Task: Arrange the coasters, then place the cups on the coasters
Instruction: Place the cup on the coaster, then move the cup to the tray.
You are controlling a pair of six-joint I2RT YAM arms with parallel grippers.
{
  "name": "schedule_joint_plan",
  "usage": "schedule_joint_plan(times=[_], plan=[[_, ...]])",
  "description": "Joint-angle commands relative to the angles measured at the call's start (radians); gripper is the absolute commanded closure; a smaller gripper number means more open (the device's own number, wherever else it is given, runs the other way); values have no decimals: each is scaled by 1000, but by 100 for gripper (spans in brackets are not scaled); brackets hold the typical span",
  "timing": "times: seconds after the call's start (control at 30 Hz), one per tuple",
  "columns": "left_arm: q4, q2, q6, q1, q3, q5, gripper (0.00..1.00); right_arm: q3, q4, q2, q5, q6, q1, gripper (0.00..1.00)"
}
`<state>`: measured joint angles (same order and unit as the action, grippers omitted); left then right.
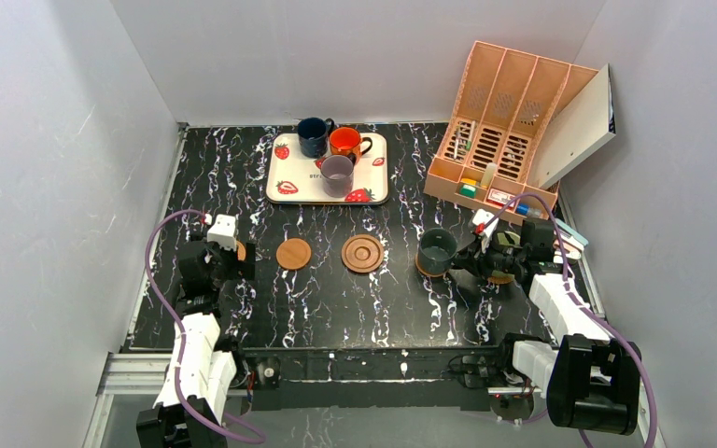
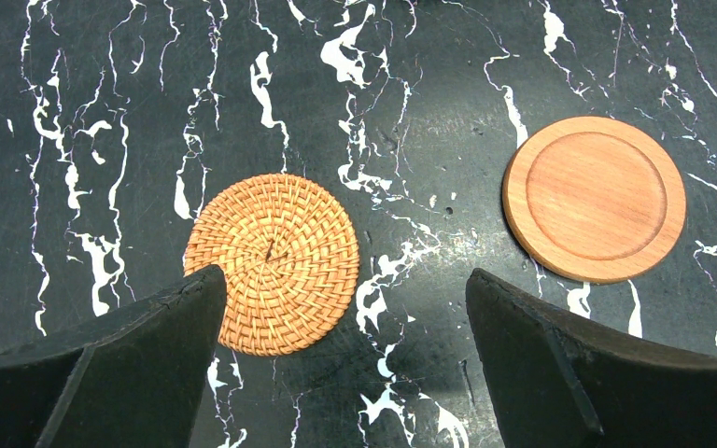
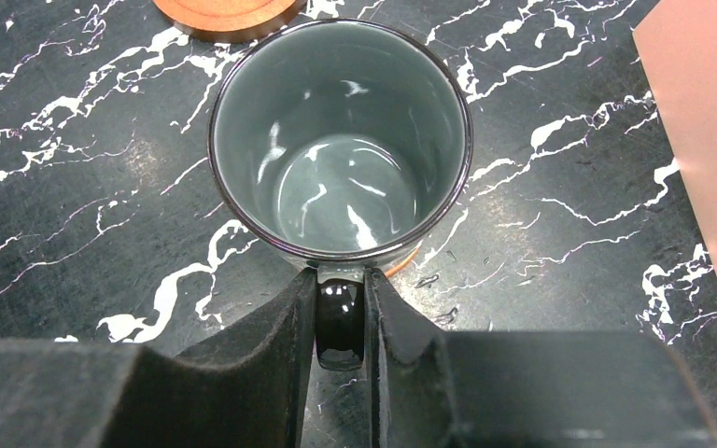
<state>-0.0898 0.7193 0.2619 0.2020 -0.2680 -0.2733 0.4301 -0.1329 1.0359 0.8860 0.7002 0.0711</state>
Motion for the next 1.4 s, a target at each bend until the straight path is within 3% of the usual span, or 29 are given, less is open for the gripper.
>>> schedule_joint_plan(times=[0.0, 0.2, 0.33, 0.67, 1.07, 1.37], plan=[[-14, -6, 3, 7, -8, 0, 2, 21, -2, -6, 49, 35, -5, 66], [-14, -8, 3, 7, -8, 1, 2, 25, -17, -3, 54, 48, -6, 61], [-14, -8, 3, 7, -8, 1, 2, 25, -23, -5, 56, 52, -6, 52], [-14, -8, 3, 7, -8, 1, 2, 39, -45, -75, 13, 40, -6, 3], [-14, -5, 5, 7, -8, -2, 2, 136, -160, -175, -54, 19, -6, 1], [-7, 17, 14, 7, -18, -28, 2, 273, -255, -135, -138, 3, -4, 1]])
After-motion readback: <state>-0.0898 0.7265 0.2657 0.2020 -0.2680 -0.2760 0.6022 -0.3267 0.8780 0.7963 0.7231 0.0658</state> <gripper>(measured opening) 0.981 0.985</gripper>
